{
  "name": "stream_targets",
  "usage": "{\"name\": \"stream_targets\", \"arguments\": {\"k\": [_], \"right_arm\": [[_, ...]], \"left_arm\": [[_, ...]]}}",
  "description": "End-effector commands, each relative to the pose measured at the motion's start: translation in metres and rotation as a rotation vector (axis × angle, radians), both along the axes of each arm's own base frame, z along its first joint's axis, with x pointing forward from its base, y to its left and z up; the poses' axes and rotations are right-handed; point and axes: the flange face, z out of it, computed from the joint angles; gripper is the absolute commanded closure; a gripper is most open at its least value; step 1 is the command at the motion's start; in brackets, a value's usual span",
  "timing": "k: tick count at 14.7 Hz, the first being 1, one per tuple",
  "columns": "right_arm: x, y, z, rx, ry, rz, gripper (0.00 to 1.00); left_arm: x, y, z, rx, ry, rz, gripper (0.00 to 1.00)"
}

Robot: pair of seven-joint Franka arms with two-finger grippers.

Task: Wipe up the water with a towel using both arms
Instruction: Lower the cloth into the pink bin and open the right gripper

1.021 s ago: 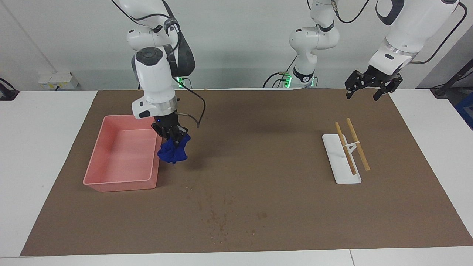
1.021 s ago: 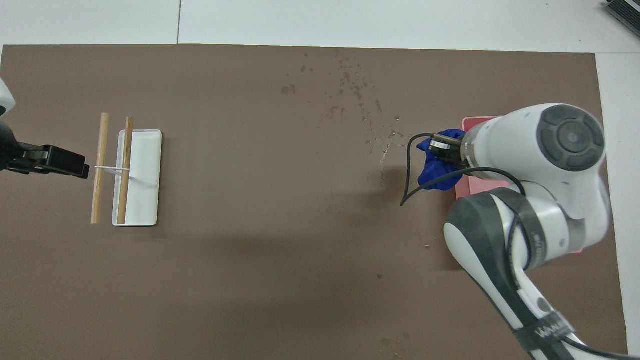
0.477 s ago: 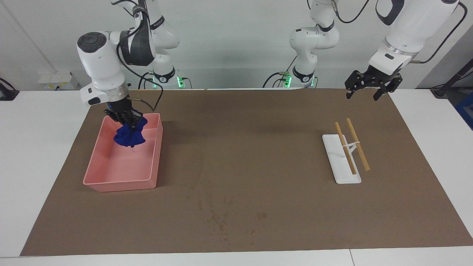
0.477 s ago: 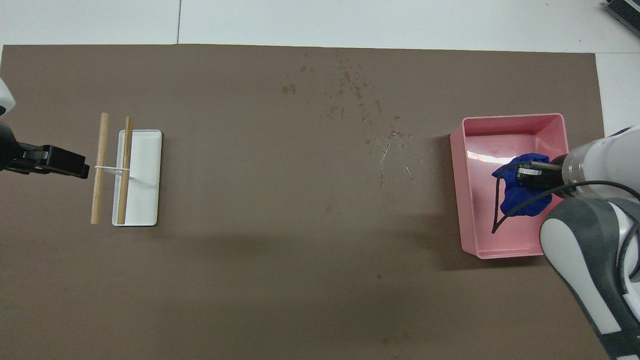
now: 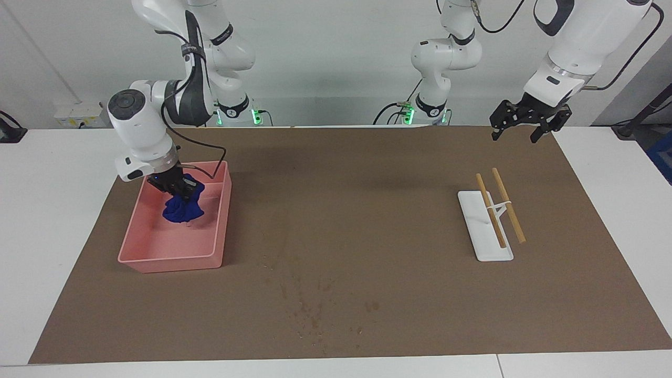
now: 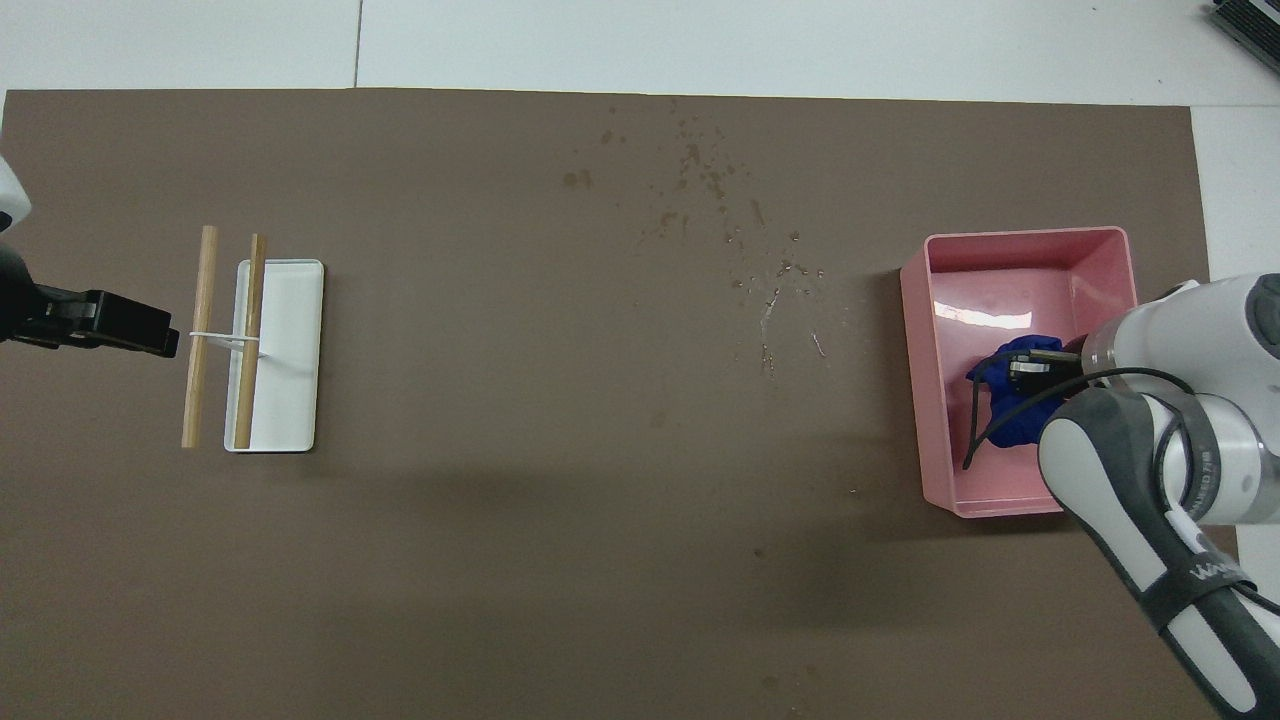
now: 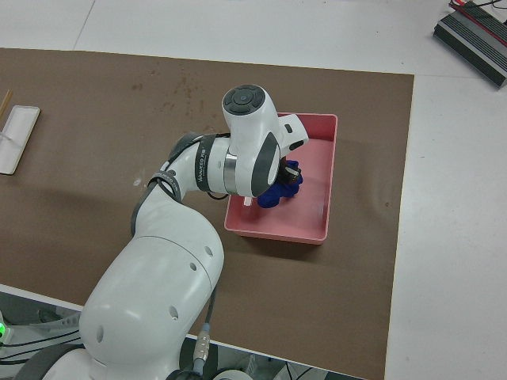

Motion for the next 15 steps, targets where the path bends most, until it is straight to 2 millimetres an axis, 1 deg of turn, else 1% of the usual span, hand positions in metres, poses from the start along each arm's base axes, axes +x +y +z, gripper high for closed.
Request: {"name": "stream_targets", "arguments": {"k": [1, 2, 3, 4, 5, 8, 11, 12, 13, 15], "right_arm": [[-0.006, -0.001, 0.002, 0.008, -0.021, 0.009, 0.24], [-0.004, -0.001, 0.005, 0.008, -0.024, 0.012, 0.0], [-0.004, 0.003, 0.013, 0.006, -0.024, 0.019, 0.0], [-0.001, 0.007, 0.025, 0.005, -0.022, 0.022, 0.0], [0.002, 0.008, 0.039, 0.004, -0.018, 0.022, 0.0], [0.015, 0.009, 0.089, -0.002, -0.034, 0.022, 0.0], [0.018, 0.009, 0.144, -0.006, -0.037, 0.016, 0.0], [0.02, 0.011, 0.164, -0.007, -0.034, 0.017, 0.0], [0.023, 0.021, 0.182, -0.007, -0.028, 0.035, 0.0], [0.022, 0.026, 0.211, -0.008, -0.018, 0.04, 0.0]], "left_arm": [[-0.006, -0.001, 0.002, -0.001, 0.007, -0.003, 0.0], [-0.006, 0.0, 0.002, -0.001, 0.007, 0.0, 0.0], [-0.006, -0.001, 0.002, -0.001, 0.007, -0.001, 0.0], [-0.006, -0.001, 0.002, -0.001, 0.007, -0.001, 0.0], [-0.006, -0.001, 0.001, -0.001, 0.009, -0.001, 0.0], [-0.006, 0.0, 0.002, -0.001, 0.007, -0.001, 0.0], [-0.006, -0.001, 0.001, -0.001, 0.009, -0.001, 0.0], [-0.006, -0.001, 0.002, -0.001, 0.007, -0.001, 0.0], [-0.006, -0.001, 0.002, -0.001, 0.007, -0.001, 0.0], [-0.006, 0.0, 0.002, -0.001, 0.007, 0.0, 0.0]]}}
